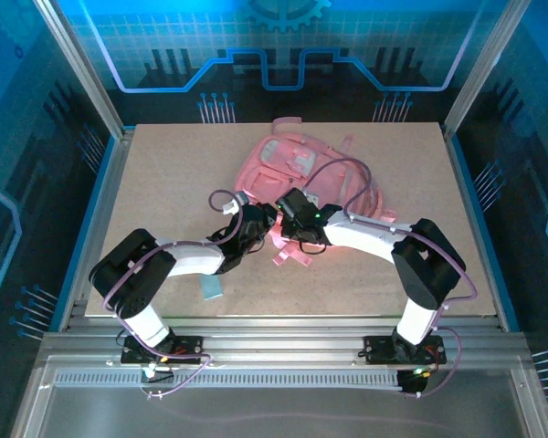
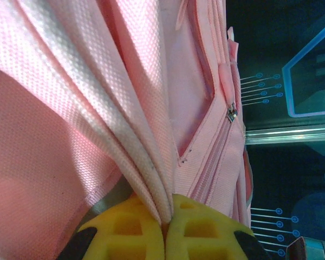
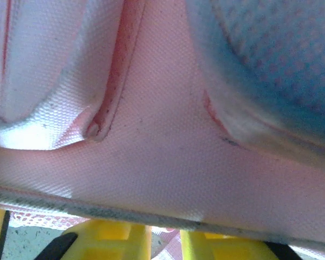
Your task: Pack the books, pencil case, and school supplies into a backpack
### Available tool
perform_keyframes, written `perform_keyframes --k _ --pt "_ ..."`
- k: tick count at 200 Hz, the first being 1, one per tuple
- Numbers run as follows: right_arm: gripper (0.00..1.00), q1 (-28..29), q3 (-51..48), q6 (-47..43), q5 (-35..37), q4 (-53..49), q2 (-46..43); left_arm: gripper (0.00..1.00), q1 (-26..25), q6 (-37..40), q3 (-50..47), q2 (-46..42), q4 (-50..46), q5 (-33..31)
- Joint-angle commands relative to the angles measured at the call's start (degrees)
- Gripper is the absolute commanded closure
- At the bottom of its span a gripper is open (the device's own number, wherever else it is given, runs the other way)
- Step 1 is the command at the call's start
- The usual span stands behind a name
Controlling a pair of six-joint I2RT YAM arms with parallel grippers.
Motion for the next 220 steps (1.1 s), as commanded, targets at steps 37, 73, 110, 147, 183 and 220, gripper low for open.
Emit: perform_keyframes --k 37,73,110,147,183,220 --pt "0.96 -5.9 -4.3 -8.2 -0.5 2.5 -3.7 1.00 1.3 1.9 -0.2 -3.2 3.4 -0.5" --pt "0.96 -9.0 -9.2 -10.6 -8.9 4.4 -7.7 1.00 2.7 3.4 0.0 -3.7 2.2 -0.2" --pt "0.96 -13.4 -11.2 -15.0 -17.1 1.4 -10.8 1.00 4.3 4.5 0.8 -4.2 0.5 1.4" --pt "0.88 -15.0 -10.8 -18.0 -19.0 -1.1 -13.5 1.00 4.4 5.6 2.6 -4.0 -1.2 2.7" --pt "0.74 -13.7 -9.5 -18.2 -16.6 -1.0 -13.1 1.00 4.3 5.4 3.7 -3.5 -1.5 4.0" --pt "0.71 -12.7 -8.8 -18.1 -13.1 -0.4 -9.3 1.00 4.3 5.0 3.9 -3.4 -1.8 4.7"
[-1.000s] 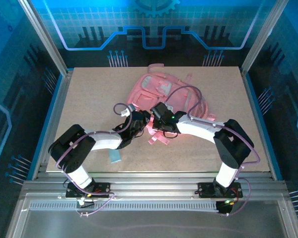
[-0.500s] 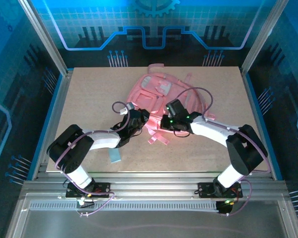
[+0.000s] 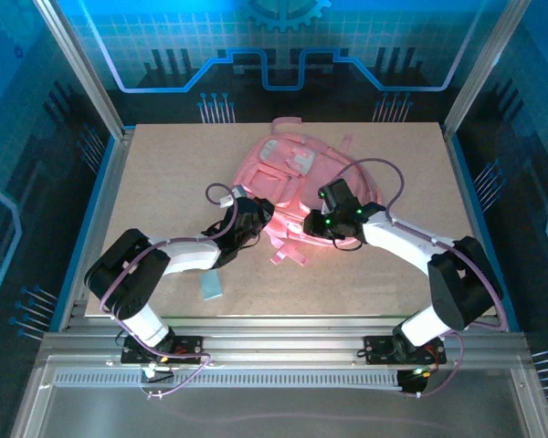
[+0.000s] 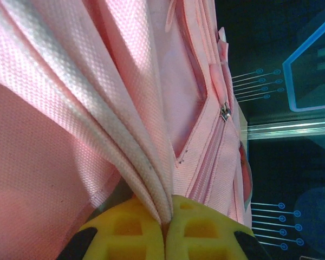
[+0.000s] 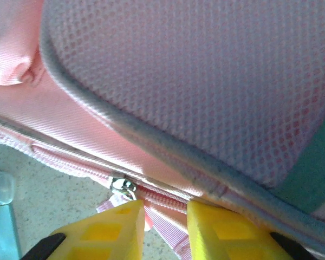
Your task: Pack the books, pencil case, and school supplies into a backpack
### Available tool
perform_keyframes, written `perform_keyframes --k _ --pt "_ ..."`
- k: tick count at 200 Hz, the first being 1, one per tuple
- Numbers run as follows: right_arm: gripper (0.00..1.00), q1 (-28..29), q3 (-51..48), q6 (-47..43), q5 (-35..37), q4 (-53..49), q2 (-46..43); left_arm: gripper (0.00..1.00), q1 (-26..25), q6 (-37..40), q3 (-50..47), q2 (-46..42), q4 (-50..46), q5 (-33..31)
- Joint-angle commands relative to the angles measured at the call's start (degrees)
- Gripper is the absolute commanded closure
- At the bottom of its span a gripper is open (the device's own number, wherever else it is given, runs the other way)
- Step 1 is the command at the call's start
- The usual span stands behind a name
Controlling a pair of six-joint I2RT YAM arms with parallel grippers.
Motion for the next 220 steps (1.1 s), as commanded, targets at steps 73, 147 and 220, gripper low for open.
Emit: perform_keyframes --k 73,147,220 --pt "0.57 6.8 8.2 -0.7 14.1 -5.4 7.7 1.00 0.0 0.2 2.6 -0.7 2.1 1.6" --pt "0.55 7.1 8.3 4.1 11.0 -8.3 1.6 1.00 0.0 1.0 1.8 -2.1 1.7 0.3" --pt "0.42 7.6 9.6 6.6 12.8 -6.4 8.8 1.00 0.0 0.9 1.3 -2.8 2.1 0.4"
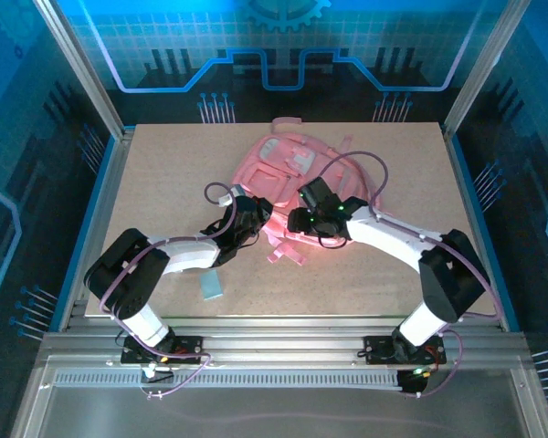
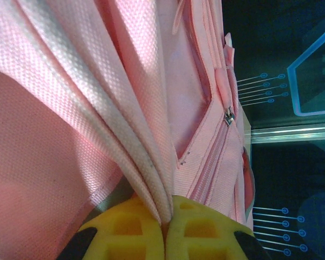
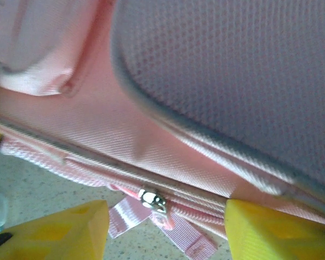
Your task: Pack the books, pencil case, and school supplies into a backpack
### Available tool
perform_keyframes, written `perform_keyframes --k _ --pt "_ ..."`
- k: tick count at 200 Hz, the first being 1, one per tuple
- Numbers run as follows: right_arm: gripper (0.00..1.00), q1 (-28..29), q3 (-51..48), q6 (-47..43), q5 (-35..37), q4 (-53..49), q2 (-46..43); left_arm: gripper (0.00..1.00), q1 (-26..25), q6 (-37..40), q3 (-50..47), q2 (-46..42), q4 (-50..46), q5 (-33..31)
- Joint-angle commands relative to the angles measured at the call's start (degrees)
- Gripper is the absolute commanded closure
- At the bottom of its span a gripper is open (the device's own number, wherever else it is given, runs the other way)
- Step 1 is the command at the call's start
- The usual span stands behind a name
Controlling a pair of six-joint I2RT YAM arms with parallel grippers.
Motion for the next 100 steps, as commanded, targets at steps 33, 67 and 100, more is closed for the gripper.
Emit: perform_keyframes --k 33,67,100 --pt "0.67 1.8 2.0 0.5 5.2 -1.3 7.3 1.00 -0.4 1.4 0.5 -3.6 2.5 -0.7" --pt "0.75 2.5 3.7 -2.4 8.9 -6.0 10.5 1.00 0.2 1.7 0.7 -3.3 2.0 -0.8" --pt "0.88 1.3 1.9 -3.9 4.6 -5.6 10.2 1.00 2.5 2.4 0.8 -3.3 1.5 -0.8"
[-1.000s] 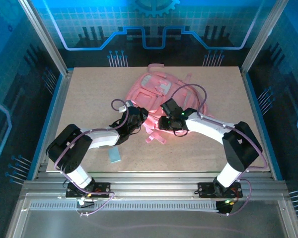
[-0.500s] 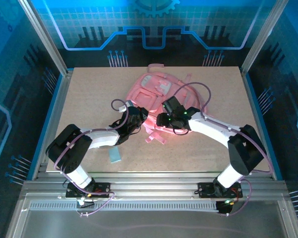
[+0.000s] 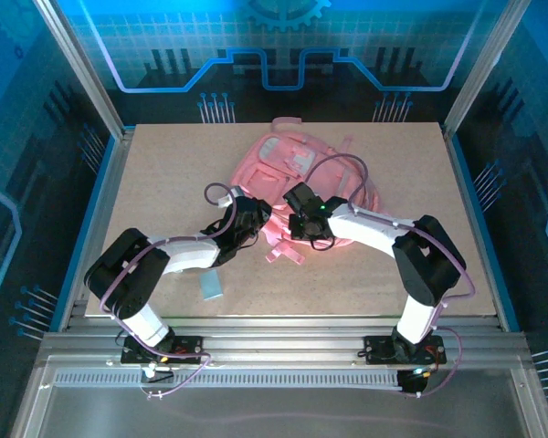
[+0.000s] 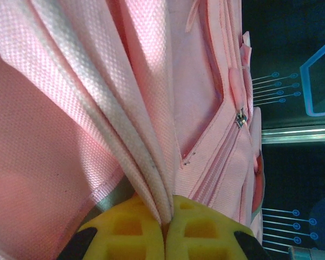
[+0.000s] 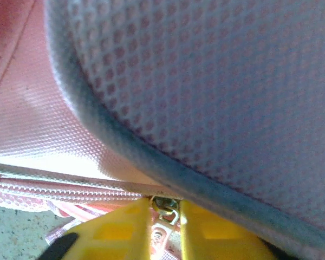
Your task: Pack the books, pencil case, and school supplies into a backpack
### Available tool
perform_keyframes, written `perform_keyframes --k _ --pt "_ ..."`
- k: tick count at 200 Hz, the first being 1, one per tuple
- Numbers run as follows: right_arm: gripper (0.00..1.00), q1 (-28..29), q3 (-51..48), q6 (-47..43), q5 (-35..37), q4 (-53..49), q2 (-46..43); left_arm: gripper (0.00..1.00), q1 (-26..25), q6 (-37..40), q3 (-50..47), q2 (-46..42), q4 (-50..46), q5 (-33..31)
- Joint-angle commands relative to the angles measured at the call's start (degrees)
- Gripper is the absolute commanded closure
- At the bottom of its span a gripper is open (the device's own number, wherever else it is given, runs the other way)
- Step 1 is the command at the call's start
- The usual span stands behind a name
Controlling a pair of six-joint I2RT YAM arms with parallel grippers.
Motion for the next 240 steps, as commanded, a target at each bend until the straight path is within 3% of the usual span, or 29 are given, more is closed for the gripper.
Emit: perform_keyframes --k 1,33,85,146,171,206,240 --pt "0.89 -1.2 -1.8 -1.7 -0.6 -3.0 2.2 1.00 2.0 2.1 0.8 -3.4 3.2 -0.5" --pt "0.95 -3.5 -3.3 -3.3 -6.2 -3.8 0.1 1.00 4.9 3.3 0.6 -3.5 2.6 -0.6" --pt "0.96 -6.5 -1.6 -11.8 -4.6 -12.5 -5.0 1.00 8.4 6.2 0.5 -5.2 1.4 -0.4" --pt "0.94 -6.7 0.2 -15.2 -4.0 -14.1 -6.4 1.00 8.5 5.7 1.7 -4.2 1.7 1.5" --pt "0.84 -6.6 0.4 -15.3 -6.8 -13.2 -7.5 1.00 8.5 5.3 2.0 -4.0 2.3 2.9" --pt "0.58 -5.2 0.9 -13.2 -13.1 -10.8 -10.4 1.00 8.2 4.9 2.2 -4.0 2.3 4.0" --pt "0.56 -2.4 0.0 -5.0 -16.1 -8.9 -10.1 1.00 8.0 4.2 2.0 -3.9 2.9 3.9"
